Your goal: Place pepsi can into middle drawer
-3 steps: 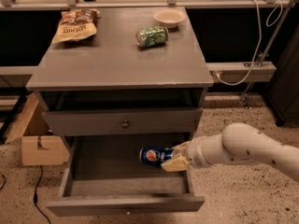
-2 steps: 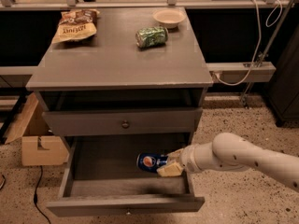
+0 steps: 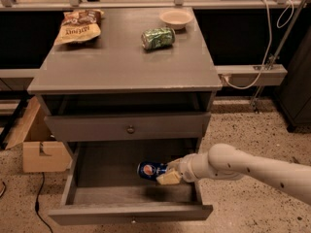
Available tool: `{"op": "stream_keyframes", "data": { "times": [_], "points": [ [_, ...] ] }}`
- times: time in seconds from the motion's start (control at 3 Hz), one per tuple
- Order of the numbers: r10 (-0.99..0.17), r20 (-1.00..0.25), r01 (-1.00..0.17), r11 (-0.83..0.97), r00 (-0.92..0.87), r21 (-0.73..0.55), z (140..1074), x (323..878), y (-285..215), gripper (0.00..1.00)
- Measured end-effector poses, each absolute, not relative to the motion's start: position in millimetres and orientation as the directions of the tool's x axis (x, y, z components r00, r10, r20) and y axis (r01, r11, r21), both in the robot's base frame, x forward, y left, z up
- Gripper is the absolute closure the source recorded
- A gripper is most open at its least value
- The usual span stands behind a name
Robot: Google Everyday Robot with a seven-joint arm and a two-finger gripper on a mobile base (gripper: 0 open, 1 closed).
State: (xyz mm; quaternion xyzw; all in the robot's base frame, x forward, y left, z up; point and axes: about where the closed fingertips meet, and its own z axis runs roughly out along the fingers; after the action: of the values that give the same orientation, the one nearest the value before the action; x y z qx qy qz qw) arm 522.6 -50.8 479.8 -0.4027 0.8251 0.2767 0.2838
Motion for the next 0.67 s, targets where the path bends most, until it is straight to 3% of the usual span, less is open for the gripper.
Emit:
{"op": "stream_keyframes", "data": {
  "times": [0.33, 0.67],
  "points": [
    [-0.503, -0.695, -0.817, 0.533, -0.515, 0.22, 465, 538, -41, 1.0],
    [-0.507, -0.689, -0.815, 0.536, -0.519, 0.219, 451, 551, -30, 0.82]
  ]
}}
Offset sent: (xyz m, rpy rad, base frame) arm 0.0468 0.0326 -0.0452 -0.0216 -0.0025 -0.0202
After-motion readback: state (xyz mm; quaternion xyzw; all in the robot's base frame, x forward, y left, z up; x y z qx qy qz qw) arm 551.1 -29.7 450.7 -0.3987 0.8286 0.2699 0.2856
